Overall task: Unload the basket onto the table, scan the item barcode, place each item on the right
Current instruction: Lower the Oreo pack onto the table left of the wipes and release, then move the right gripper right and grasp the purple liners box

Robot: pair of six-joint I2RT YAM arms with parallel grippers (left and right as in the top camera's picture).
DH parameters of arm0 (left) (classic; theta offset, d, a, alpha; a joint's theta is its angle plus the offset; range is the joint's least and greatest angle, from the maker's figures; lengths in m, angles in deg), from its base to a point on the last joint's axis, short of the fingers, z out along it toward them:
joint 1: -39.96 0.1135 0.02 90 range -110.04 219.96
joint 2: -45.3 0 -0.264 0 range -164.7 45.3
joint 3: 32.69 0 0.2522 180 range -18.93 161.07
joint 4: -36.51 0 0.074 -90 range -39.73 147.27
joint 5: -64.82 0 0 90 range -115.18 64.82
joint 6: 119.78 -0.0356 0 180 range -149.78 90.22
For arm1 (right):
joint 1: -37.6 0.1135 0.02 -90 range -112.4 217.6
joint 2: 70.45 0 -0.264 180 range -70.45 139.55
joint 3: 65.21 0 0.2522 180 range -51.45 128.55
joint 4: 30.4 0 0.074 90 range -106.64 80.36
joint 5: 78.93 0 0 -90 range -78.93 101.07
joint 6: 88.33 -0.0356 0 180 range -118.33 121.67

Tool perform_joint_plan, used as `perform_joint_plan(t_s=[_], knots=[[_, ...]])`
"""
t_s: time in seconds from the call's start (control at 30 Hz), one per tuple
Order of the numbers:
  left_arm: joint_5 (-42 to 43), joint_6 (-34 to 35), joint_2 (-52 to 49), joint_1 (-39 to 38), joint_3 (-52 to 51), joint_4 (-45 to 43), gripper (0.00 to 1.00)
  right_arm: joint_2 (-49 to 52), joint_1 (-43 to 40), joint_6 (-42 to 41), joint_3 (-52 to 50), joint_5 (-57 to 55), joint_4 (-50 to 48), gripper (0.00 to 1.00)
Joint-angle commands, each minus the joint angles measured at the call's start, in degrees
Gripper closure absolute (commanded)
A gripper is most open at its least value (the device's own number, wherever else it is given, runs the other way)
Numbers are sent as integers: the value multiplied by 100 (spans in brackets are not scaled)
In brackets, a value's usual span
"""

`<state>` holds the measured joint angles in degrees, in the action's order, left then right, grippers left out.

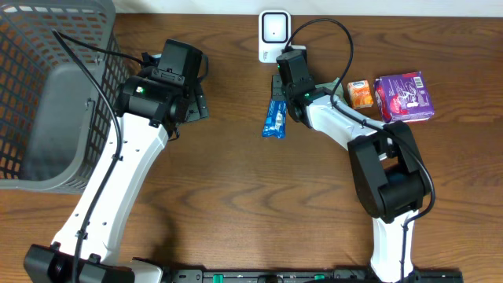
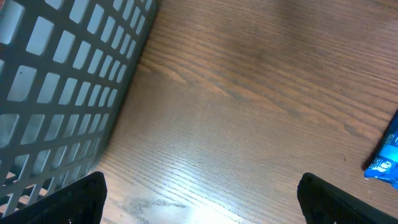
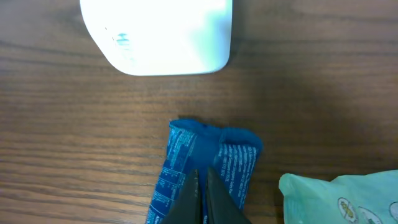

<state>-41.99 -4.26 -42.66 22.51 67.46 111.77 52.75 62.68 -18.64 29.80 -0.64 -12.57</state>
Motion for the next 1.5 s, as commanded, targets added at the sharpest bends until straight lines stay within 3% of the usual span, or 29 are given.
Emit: perform_joint_plan(t_s=[0.0,0.17,0.37,0.57,0.7,0.77,0.83,0.97,1.03,1.47], knots=[[-37,50,-11,13,9,15,2,332,15,26,4,4,94,99],[-37,50,-13,13,9,15,2,247,13,-42,7,4,149,99],[-37,50,-11,13,9,17,2,-575,-31,-15,7,-2,162,98],[-37,50,-11,13,9,17,2,-1720,-214,284,7,-57,584,85],[-37,52,-11,13,9,15,2,-2337,-518,306,7,-345,1408,83],[-37,50,-11,13,9,17,2,-2518,-721,306,7,-435,1840,73],[-39,50,-11,13,9,17,2,-2651,-1034,332,7,-433,2321,48],[-37,50,-11,13,9,17,2,-2708,-1725,437,7,-433,3204,12],[-37,50,-11,13,9,15,2,-2704,-2072,433,0,-431,3521,1],[-37,50,-11,13,9,17,2,-2608,-4358,483,-48,483,3770,2]])
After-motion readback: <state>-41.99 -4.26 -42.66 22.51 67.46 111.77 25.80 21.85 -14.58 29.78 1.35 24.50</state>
